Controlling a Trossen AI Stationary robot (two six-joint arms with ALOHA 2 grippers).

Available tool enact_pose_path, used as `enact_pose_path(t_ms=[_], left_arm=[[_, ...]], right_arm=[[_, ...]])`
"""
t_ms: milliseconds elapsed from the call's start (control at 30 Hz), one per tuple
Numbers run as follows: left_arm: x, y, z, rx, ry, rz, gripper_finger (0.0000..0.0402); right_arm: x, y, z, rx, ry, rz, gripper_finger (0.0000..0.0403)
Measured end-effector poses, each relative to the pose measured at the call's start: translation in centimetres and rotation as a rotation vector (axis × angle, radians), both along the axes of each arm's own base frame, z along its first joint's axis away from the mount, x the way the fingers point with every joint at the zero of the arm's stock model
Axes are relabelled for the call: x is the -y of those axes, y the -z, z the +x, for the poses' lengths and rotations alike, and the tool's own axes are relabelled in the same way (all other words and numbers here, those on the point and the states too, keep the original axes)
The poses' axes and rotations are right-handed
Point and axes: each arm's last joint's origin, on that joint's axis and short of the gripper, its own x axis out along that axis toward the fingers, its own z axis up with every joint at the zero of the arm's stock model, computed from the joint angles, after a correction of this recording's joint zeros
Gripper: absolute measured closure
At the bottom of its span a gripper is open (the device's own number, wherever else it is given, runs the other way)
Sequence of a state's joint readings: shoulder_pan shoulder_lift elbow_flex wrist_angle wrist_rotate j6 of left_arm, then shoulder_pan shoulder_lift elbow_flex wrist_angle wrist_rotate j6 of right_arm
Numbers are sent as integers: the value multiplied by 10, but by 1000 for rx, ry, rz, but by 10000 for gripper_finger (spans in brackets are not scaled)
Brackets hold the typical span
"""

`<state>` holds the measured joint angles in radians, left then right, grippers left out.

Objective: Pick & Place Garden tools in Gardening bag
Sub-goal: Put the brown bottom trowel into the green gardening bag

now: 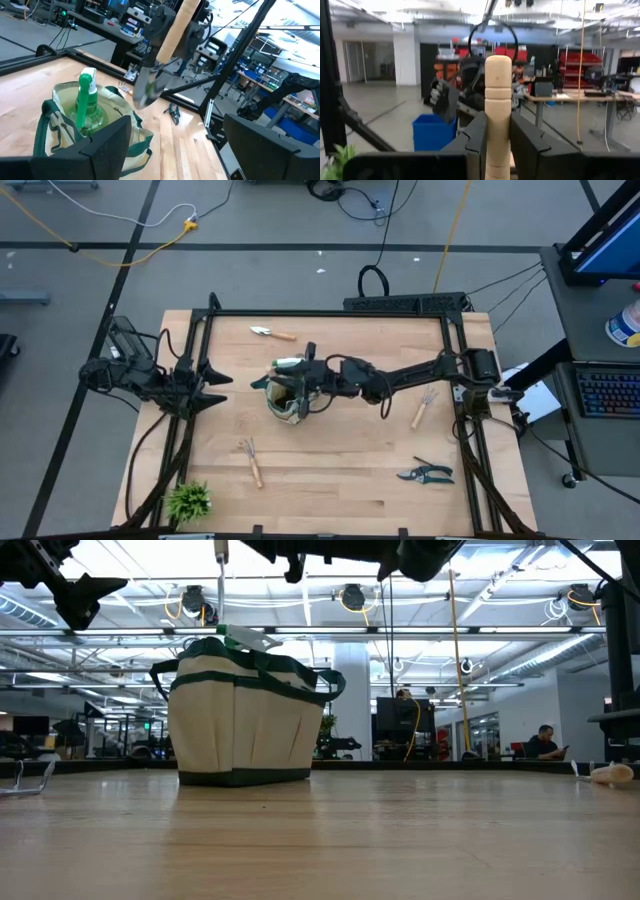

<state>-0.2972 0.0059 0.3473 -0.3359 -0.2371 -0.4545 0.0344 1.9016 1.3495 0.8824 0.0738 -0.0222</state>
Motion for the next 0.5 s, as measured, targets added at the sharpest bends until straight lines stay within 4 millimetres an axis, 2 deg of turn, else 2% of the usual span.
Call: enact_pose_path(t_ms=[267, 500], left_arm=[[0, 0, 0, 0, 0, 4, 78], [0, 0, 0, -1, -1, 6, 78]], right_arm=[[9, 10, 2, -106, 24, -16, 353], [16, 33, 12, -144, 39, -19, 353]])
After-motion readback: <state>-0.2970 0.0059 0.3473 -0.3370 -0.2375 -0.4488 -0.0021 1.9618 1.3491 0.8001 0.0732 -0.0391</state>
